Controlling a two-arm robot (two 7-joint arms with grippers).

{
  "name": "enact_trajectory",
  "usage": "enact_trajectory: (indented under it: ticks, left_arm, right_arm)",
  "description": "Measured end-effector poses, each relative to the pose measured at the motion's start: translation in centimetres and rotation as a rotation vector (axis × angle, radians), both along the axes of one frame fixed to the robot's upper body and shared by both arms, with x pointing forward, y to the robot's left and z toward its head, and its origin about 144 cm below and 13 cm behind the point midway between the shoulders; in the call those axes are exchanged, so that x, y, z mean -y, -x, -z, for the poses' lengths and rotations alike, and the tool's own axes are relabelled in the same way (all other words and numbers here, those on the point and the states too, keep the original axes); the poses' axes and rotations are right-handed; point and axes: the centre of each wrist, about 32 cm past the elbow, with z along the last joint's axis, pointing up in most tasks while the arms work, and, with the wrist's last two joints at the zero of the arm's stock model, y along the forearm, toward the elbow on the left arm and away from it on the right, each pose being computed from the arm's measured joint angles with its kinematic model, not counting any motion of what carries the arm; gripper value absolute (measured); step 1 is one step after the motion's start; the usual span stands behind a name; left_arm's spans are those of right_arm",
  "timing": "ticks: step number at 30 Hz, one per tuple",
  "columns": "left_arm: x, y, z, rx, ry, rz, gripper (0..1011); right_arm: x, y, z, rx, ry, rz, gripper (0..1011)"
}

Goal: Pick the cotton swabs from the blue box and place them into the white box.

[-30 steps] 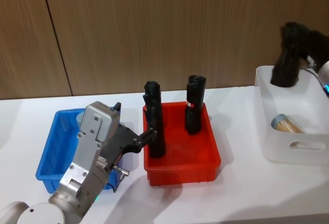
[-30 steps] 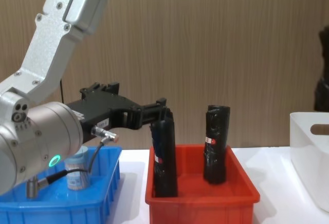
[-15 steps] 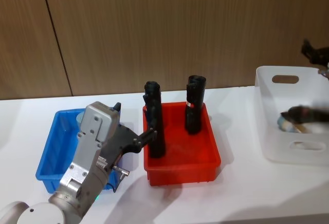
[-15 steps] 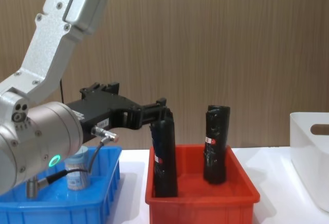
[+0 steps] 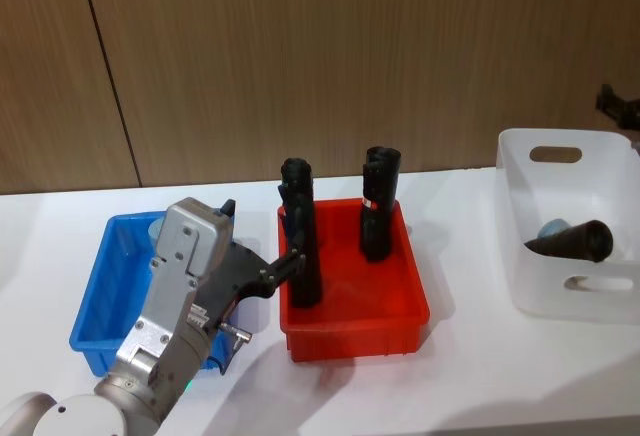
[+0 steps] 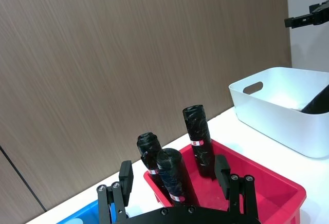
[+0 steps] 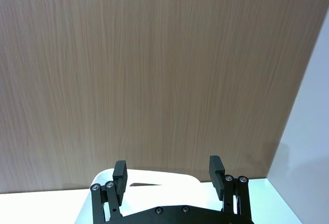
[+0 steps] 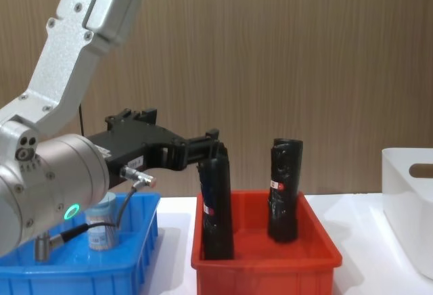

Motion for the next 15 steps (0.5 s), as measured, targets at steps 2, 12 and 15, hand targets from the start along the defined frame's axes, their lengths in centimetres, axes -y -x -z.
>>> enact_trajectory:
  ticks: [2,12,15]
  left_arm:
    - [0.0,0.0,0.0,0.0,0.0,0.0,1004]
    - [0.0,0.0,0.0,0.0,0.0,0.0,1004]
    - [0.0,0.0,0.0,0.0,0.0,0.0,1004]
  right_arm:
    - [0.02,0.12,0.02,0.002,0.002,0.001,1002]
    - [0.07,0.41,0.03,0.007,0.005,0.002,1002]
    - [0.08,0.44,0.03,0.009,0.005,0.003,1001]
